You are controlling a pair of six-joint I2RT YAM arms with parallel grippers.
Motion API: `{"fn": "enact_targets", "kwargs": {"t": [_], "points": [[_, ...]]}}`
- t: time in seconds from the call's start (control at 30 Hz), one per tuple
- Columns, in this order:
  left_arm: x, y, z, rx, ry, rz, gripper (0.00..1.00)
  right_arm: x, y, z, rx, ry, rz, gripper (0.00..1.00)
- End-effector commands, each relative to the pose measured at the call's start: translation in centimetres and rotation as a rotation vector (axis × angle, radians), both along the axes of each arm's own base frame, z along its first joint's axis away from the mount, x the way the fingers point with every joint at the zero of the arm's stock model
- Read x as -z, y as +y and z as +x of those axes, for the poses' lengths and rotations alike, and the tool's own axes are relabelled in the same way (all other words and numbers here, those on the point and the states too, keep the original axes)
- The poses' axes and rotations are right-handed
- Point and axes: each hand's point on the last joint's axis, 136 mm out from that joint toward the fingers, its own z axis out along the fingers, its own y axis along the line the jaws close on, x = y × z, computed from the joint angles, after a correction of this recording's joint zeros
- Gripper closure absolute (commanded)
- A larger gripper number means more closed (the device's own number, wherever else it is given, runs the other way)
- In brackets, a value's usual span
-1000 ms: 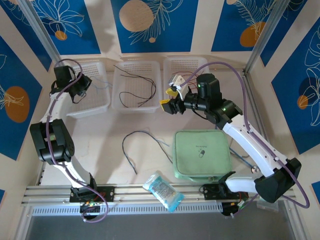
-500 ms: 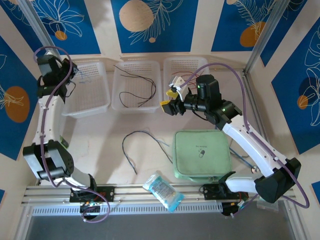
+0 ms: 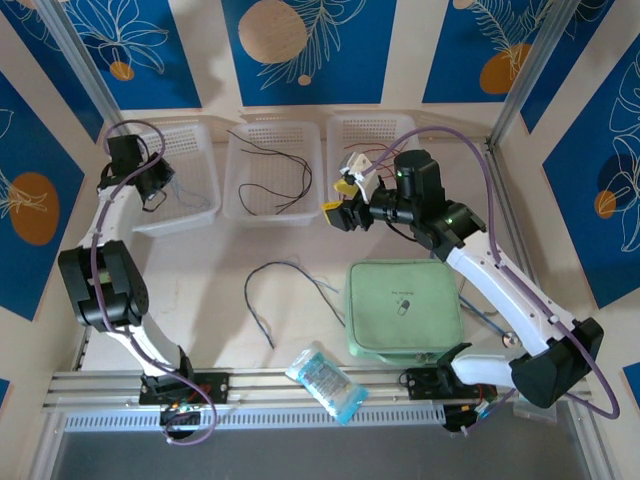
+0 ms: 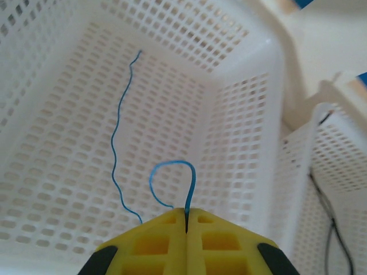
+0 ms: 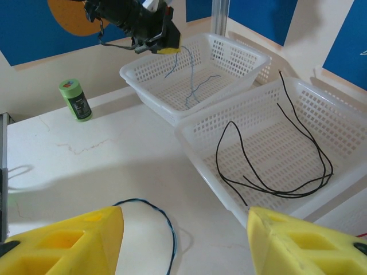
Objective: Untangle the cables
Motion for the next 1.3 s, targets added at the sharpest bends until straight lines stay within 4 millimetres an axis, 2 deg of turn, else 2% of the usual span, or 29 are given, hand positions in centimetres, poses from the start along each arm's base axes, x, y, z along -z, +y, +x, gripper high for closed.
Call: {"fn": "enact_targets", "kwargs": {"t": [0.0, 0.1, 0.17, 0.27, 0.4, 0.43, 0.47, 0.5, 0.6, 0.7, 0.8, 0.83, 1.03, 1.13, 1.27], "points": [[2.4, -0.7, -0.2, 0.052, 0.082, 0.099, 1.00, 0.0, -0.6, -0.6, 0.008, 0.020, 0.010, 0.41], [4.8, -1.6, 0.1, 0.093, 0.151, 0.110, 1.00, -0.3, -0.7, -0.8, 0.004, 0.020, 0.025, 0.41], [5.8, -1.8, 0.3, 0.113, 0.179, 0.139, 1.00, -0.6, -0.9, -1.0, 0.003, 0.011, 0.030, 0.41], [6.3, -1.7, 0.6, 0.120, 0.199, 0.199, 1.00, -0.7, -1.4, -1.1, 0.015, 0.007, 0.031, 0.41], [7.6, -2.0, 1.1, 0.144, 0.243, 0.179, 1.00, -0.9, -2.1, -1.2, 0.028, 0.007, 0.038, 0.41], [8.1, -2.1, 1.1, 0.147, 0.259, 0.168, 0.92, -0.8, -2.2, -1.2, 0.032, 0.006, 0.039, 0.41], [8.6, -2.3, 1.1, 0.153, 0.274, 0.165, 0.66, -0.8, -2.3, -1.2, 0.037, 0.006, 0.040, 0.41], [8.8, -2.3, 1.0, 0.148, 0.285, 0.177, 0.53, -0.8, -2.5, -1.1, 0.043, 0.007, 0.043, 0.41], [6.7, -2.7, 1.3, 0.161, 0.253, 0.262, 0.41, -1.1, -2.7, -1.4, 0.044, 0.002, 0.049, 0.41], [3.0, -2.9, 2.1, 0.152, 0.174, 0.308, 0.34, -1.2, -2.9, -1.4, 0.045, -0.005, 0.048, 0.41], [0.2, -3.1, 2.8, 0.155, 0.127, 0.306, 0.18, -1.3, -3.2, -1.2, 0.051, -0.006, 0.048, 0.41], [-0.5, -3.2, 3.1, 0.159, 0.121, 0.312, 0.16, -1.3, -3.3, -1.2, 0.053, -0.009, 0.048, 0.41], [-2.1, -4.2, 4.0, 0.214, 0.129, 0.382, 0.12, -1.0, -3.7, -1.0, 0.066, -0.002, 0.051, 0.41], [-2.4, -5.1, 4.3, 0.259, 0.143, 0.344, 0.11, -0.9, -4.0, -1.0, 0.073, -0.003, 0.050, 0.41], [-4.5, -7.1, 5.2, 0.299, 0.069, 0.271, 0.13, -0.8, -4.5, -0.7, 0.085, -0.001, 0.056, 0.41]]}}
